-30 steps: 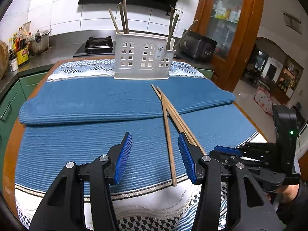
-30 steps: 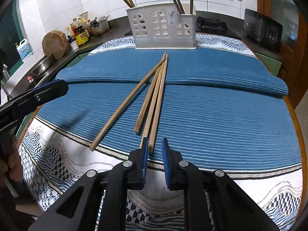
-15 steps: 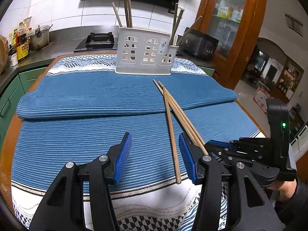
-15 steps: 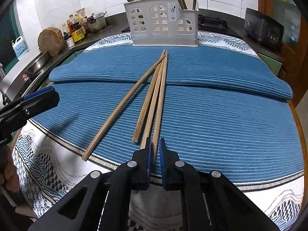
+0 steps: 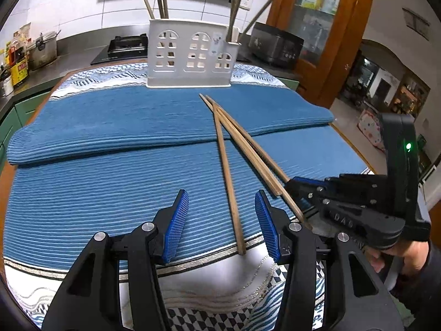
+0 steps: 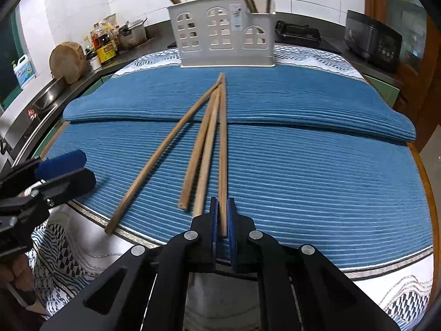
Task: Organize utensils
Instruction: 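Close the right gripper on a wooden chopstick while the left gripper grasps another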
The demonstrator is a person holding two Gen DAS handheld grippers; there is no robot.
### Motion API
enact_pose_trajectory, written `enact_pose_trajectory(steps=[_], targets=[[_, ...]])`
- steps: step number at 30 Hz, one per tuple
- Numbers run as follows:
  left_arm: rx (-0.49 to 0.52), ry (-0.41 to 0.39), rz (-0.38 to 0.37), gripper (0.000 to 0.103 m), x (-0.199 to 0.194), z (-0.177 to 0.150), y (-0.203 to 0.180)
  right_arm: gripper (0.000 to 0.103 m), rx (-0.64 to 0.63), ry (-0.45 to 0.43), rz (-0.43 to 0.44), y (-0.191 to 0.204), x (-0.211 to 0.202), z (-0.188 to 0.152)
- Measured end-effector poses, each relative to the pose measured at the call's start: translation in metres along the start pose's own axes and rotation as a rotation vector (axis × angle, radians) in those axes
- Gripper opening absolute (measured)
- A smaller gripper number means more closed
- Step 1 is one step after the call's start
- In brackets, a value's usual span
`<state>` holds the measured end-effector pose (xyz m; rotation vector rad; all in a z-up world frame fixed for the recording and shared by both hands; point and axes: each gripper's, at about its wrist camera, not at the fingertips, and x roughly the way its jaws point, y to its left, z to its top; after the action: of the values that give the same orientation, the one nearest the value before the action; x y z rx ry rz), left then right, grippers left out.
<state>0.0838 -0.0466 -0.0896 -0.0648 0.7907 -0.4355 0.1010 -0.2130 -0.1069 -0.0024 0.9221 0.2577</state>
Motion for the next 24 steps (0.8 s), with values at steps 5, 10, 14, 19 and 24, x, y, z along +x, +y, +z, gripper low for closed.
enact_pose_trajectory(steps=[5, 10, 14, 19, 24], targets=[[-0.005, 0.027, -0.030, 0.046, 0.012, -0.004, -0.008, 0.007, 0.021, -0.010, 0.001, -0.012, -0.007, -0.004], [-0.031, 0.065, -0.044, 0.038, 0.027, -0.005, -0.010, 0.007, 0.033, -0.012, 0.022, -0.018, -0.010, -0.007], [-0.048, 0.085, -0.025, 0.032, 0.035, -0.005, -0.011, 0.007, 0.044, -0.009, 0.047, -0.023, -0.007, -0.009], [-0.043, 0.097, 0.006, 0.024, 0.041, -0.004, -0.014, 0.007, 0.053, -0.011, 0.072, -0.027, -0.008, -0.010], [-0.015, 0.104, 0.042, 0.016, 0.044, -0.004, -0.019, 0.007, 0.064, -0.013, 0.089, -0.029, -0.008, -0.010]])
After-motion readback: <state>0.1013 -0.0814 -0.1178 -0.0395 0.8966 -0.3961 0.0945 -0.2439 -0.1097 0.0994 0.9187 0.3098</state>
